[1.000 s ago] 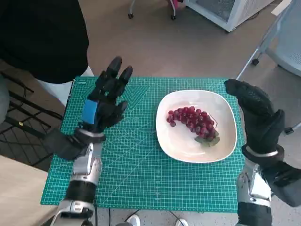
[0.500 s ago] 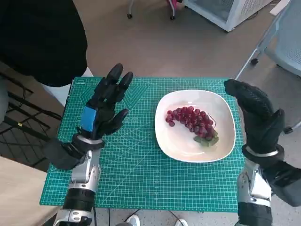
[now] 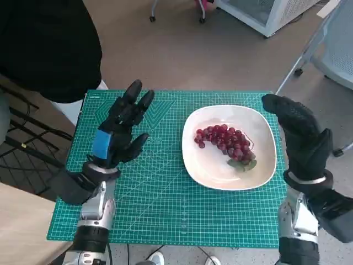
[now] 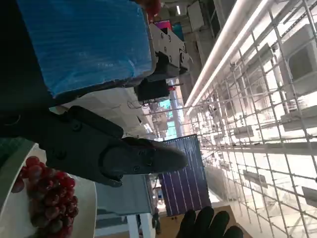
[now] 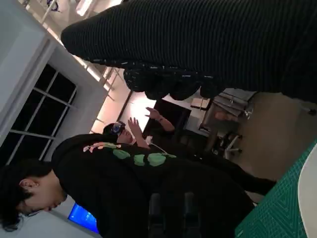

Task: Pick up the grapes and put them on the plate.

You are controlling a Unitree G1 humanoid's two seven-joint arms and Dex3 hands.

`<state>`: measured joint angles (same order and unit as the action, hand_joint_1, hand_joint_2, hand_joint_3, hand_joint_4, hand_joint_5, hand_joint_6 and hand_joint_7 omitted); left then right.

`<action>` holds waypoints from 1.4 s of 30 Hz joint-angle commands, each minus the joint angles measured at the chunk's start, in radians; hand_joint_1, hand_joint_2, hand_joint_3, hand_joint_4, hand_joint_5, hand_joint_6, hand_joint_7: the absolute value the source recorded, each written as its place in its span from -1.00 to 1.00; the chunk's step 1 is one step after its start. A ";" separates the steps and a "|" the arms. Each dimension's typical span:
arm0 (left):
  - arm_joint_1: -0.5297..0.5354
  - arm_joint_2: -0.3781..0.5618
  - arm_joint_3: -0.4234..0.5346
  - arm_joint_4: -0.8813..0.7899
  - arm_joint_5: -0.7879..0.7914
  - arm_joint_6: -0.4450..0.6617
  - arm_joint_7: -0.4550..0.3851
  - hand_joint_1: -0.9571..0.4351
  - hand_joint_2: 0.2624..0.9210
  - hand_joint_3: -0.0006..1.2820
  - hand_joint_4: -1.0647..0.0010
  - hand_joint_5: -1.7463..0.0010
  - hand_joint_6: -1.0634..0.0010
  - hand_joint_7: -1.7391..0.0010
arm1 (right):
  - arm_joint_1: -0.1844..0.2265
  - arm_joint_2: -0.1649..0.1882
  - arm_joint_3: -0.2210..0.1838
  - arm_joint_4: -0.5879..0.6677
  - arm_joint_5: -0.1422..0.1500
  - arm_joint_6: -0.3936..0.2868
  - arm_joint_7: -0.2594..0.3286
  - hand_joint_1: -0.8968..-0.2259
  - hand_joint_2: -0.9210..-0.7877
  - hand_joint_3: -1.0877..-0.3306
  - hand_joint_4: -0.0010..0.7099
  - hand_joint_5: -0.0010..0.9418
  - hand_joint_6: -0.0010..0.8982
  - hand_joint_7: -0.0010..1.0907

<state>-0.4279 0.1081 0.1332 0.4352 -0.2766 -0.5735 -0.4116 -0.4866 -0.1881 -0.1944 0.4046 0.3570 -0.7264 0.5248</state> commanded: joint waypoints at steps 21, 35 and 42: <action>0.016 -0.008 0.011 0.011 -0.025 -0.021 -0.032 -0.29 1.00 -0.63 0.19 0.99 0.22 0.95 | 0.029 -0.012 0.002 0.012 -0.015 -0.005 0.007 -0.03 -1.00 0.14 -0.42 -1.00 -0.98 -0.30; 0.019 0.000 0.009 0.037 0.007 -0.059 -0.014 -0.23 1.00 -0.63 0.17 0.99 0.19 0.95 | 0.026 -0.017 0.001 0.018 -0.018 -0.011 0.006 -0.03 -1.00 0.13 -0.43 -1.00 -1.00 -0.28; 0.021 -0.002 0.016 0.044 -0.003 -0.067 -0.018 -0.22 1.00 -0.63 0.17 1.00 0.19 0.95 | 0.026 -0.018 0.003 0.015 -0.019 -0.011 0.004 -0.04 -1.00 0.13 -0.43 -1.00 -1.00 -0.27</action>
<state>-0.4171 0.1063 0.1405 0.4663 -0.2769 -0.6205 -0.4281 -0.4837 -0.1983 -0.1935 0.4082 0.3480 -0.7413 0.5249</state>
